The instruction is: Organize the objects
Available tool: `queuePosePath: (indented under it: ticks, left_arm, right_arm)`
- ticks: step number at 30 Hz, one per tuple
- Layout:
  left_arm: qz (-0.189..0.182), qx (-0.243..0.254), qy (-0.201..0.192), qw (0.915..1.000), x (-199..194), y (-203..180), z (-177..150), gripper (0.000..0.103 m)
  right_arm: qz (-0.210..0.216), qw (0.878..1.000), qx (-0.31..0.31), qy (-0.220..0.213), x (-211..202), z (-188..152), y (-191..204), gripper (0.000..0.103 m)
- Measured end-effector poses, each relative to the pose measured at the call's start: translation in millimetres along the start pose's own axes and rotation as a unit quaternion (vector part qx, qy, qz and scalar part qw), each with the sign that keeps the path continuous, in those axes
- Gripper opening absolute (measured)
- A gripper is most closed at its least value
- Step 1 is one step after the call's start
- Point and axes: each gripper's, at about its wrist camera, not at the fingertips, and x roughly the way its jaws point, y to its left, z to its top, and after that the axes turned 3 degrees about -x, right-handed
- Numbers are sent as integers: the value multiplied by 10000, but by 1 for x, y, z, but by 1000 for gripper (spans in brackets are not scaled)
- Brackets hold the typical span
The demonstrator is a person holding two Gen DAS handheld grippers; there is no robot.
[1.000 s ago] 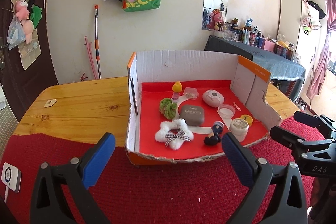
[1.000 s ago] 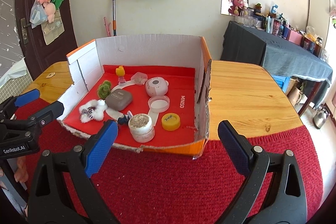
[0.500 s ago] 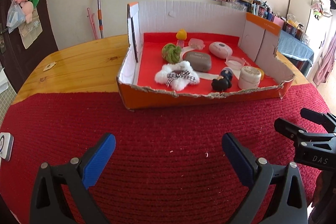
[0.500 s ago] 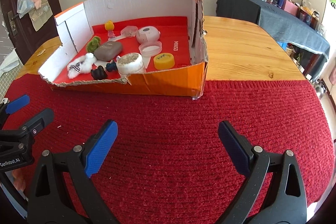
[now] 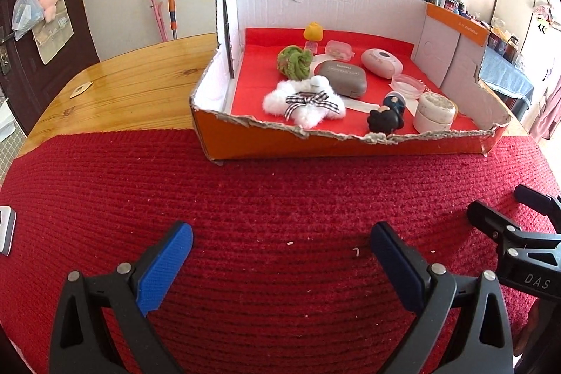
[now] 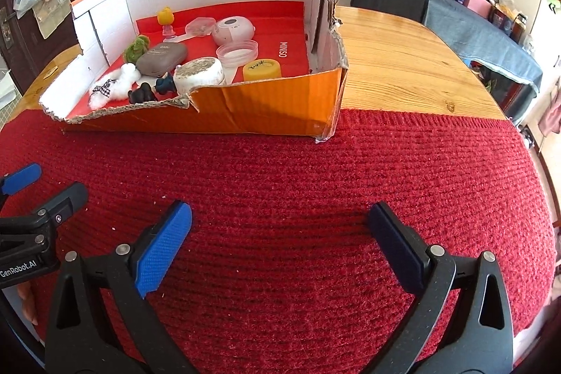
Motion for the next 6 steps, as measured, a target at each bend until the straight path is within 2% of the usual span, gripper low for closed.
queuePosePath:
  ticks: [6]
  left_arm:
    - [5, -11, -1, 10000, 1, 0, 1, 103]
  right_arm:
    - [-8, 10000, 0, -3, 0, 0, 0, 103]
